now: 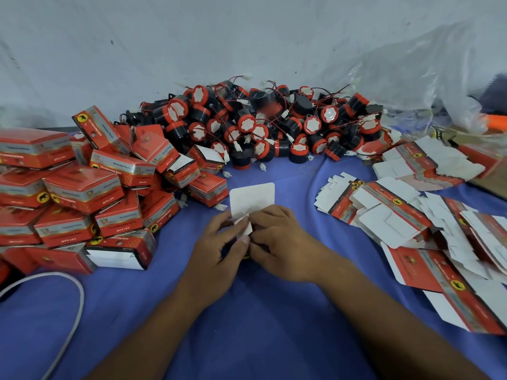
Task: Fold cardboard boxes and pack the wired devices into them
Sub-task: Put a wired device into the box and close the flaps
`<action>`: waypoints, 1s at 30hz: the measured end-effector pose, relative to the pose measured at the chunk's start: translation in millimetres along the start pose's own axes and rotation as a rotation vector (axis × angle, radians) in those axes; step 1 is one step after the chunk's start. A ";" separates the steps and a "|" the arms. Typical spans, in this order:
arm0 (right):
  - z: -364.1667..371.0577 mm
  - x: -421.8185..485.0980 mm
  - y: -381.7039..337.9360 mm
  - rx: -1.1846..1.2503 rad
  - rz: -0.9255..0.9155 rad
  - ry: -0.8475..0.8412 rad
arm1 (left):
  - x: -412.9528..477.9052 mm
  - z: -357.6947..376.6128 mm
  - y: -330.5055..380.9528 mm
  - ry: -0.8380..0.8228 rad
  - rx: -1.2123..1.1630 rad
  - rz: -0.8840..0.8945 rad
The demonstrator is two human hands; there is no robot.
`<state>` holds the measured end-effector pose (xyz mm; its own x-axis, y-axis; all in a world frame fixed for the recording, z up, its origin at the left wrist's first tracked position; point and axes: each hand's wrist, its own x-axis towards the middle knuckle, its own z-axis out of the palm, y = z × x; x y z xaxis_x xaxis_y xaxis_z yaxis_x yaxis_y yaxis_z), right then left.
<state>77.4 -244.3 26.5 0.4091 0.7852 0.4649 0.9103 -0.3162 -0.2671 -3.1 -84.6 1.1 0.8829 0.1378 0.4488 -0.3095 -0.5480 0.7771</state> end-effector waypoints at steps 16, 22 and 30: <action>-10.8 -6.6 29.7 0.296 0.697 0.392 | 11.2 7.9 -7.4 0.039 0.031 -0.102; -22.5 -13.3 38.8 0.671 0.732 0.313 | 6.5 11.7 -6.0 0.032 0.019 -0.137; -3.2 -12.4 31.4 0.709 0.582 0.084 | 6.7 3.5 -3.7 -0.058 -0.202 -0.090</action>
<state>101.1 -265.7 15.0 0.8187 0.5549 0.1475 0.3196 -0.2271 -0.9199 5.3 -84.5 -0.3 0.9272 0.1277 0.3522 -0.2880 -0.3583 0.8881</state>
